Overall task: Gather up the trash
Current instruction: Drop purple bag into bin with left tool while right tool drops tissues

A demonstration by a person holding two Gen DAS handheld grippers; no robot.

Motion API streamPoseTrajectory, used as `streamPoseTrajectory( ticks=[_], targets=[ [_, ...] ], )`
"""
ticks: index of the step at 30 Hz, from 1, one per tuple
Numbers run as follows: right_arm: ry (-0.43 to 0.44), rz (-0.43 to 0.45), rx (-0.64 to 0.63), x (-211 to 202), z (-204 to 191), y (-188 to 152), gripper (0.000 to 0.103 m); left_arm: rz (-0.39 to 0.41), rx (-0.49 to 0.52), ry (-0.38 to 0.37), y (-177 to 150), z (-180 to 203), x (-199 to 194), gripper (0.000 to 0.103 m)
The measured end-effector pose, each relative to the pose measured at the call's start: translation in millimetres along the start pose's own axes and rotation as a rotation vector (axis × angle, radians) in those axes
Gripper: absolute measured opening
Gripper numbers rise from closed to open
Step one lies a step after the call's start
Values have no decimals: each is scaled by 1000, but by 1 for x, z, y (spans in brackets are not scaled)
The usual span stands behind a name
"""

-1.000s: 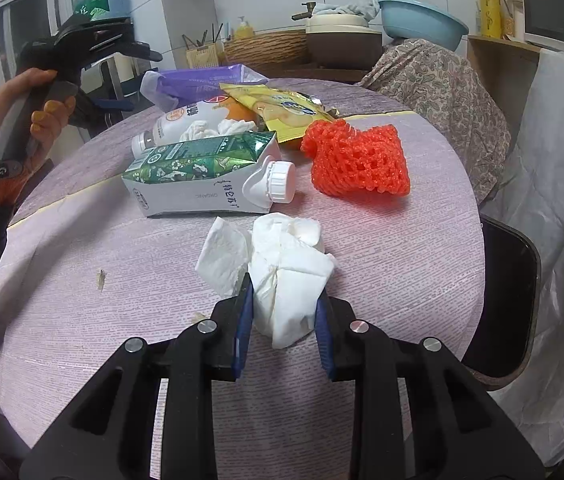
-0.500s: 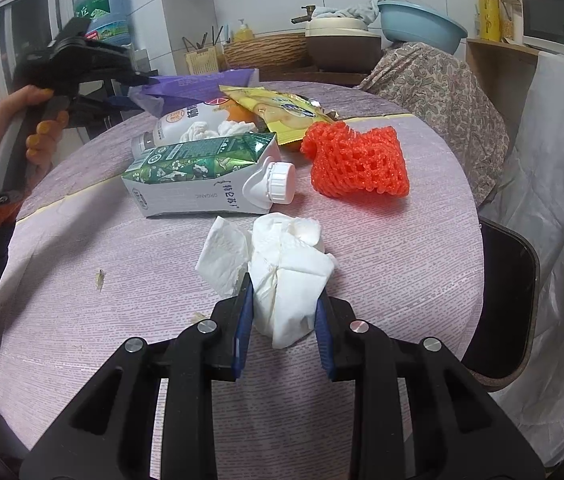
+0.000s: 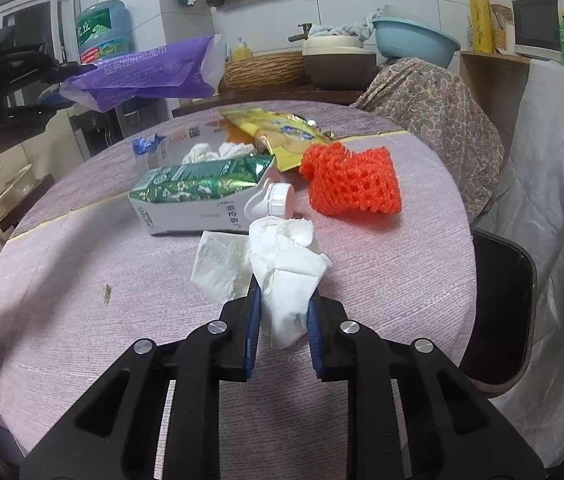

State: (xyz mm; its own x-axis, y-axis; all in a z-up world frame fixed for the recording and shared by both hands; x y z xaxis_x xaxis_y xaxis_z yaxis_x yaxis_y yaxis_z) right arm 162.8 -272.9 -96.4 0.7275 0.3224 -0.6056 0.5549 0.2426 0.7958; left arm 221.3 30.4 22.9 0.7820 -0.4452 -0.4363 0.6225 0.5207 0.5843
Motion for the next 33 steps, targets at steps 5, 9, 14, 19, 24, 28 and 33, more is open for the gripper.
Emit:
streamPoseTrajectory(
  ticks=[5, 9, 14, 19, 24, 28, 33],
  targets=[
    [27, 30, 47, -11, 12, 5, 21, -17, 40, -83, -10, 34, 2, 27],
    [16, 54, 65, -28, 22, 4, 21, -61, 103, -117, -29, 66, 14, 27],
    [-71, 83, 111, -49, 57, -3, 21, -161, 142, -153, -59, 96, 45, 27],
    [-195, 59, 218, -51, 118, -19, 21, -236, 204, -154, -93, 124, 76, 27],
    [-261, -37, 337, -21, 180, -56, 21, -287, 259, -127, -124, 152, 109, 27],
    [-283, -105, 385, 8, 202, -84, 21, -339, 321, -81, -155, 175, 146, 27],
    [-287, -147, 441, 32, 220, -111, 21, -389, 409, 19, -195, 195, 196, 27]
  ],
)
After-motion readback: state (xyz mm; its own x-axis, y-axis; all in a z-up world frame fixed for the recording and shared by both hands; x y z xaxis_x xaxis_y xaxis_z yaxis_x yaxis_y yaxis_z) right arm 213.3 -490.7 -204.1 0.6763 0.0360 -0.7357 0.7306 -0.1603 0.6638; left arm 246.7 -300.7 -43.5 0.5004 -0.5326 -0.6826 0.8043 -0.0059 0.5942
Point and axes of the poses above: each gripper's, at about its wrist camera, not at the fingertips, and x roughly the way its jaws point, z to its right, y to its top, the point moved 4 cm from there along x, roughly the way its jaws point, and after that the axes turned 10 degrees about -x, right-handed, at the moved point
